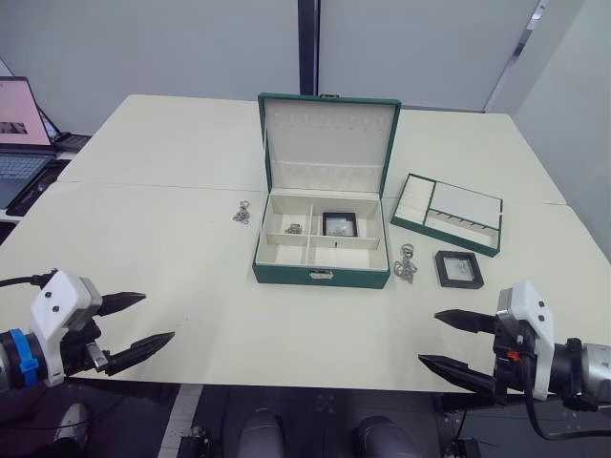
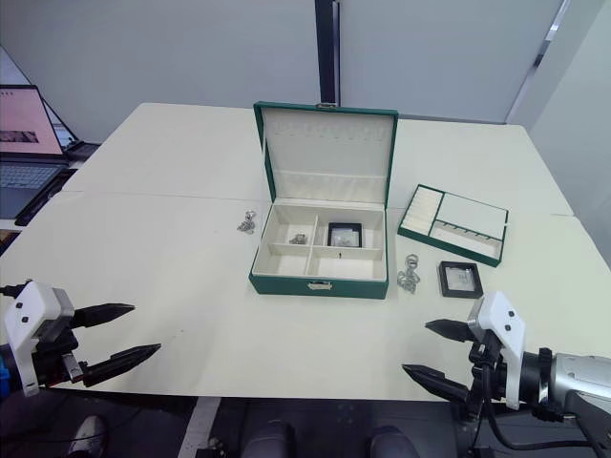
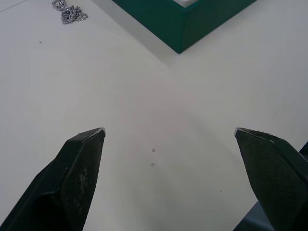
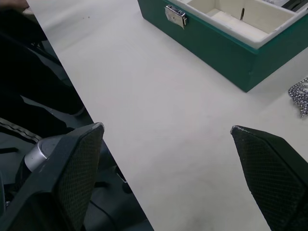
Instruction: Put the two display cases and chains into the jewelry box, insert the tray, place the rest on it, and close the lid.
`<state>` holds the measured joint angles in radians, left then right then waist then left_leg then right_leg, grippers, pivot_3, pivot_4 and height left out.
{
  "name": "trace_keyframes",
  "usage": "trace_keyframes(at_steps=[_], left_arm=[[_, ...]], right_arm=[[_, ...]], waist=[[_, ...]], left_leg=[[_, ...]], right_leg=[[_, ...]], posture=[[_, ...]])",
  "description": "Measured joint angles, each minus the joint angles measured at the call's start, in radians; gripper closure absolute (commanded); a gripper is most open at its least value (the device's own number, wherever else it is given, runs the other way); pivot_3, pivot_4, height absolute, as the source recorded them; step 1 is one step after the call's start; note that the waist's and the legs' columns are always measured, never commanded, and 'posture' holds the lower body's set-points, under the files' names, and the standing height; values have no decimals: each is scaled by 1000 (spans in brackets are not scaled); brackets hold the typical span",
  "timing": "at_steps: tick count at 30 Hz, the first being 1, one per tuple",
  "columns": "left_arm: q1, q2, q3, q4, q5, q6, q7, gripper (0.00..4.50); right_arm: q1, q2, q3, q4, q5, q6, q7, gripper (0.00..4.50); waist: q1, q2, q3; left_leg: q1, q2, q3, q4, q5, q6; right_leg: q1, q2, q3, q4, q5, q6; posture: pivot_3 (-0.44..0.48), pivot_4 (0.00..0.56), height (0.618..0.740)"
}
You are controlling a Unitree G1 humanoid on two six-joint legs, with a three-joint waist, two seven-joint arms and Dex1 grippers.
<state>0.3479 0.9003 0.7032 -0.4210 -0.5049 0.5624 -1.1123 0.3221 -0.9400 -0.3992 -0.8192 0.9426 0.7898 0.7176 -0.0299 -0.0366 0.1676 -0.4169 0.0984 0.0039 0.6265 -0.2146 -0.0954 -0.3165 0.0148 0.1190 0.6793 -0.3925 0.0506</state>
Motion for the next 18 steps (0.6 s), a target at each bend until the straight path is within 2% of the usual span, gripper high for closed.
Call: trace_keyframes(at_steps=[2,4,8,11,18], left_arm=[[-71,0,-22,3,-13,26,39,25],[-177,0,-45,31,-94,136,88,25],[-326,-14,-67,-2,-185,291,251,25],[-333,3,-68,-94,-190,341,332,25],[-337,22,-65,-124,-226,375,357,25]], right_arm=[[-65,0,11,-3,9,0,-10,0],[-156,-1,32,-4,42,6,-37,0],[-363,2,73,-10,113,10,-123,0],[-469,8,114,-6,159,26,-185,0],[-519,18,168,-2,189,32,-236,0]], waist=[[-1,0,0],[-1,0,0],[-2,0,1],[-3,0,1],[-1,1,1]], left_leg=[[0,0,0,0,0,0],[0,0,0,0,0,0],[-3,0,0,0,0,0],[-3,1,0,-1,0,-1],[-3,0,0,0,0,-1]], right_leg=[[0,0,0,0,0,0],[0,0,0,1,0,0],[2,1,0,1,0,0],[1,1,1,1,0,0],[1,0,1,1,0,0]], posture=[[0,150,740],[0,150,740],[0,150,740],[0,150,740],[0,150,740]])
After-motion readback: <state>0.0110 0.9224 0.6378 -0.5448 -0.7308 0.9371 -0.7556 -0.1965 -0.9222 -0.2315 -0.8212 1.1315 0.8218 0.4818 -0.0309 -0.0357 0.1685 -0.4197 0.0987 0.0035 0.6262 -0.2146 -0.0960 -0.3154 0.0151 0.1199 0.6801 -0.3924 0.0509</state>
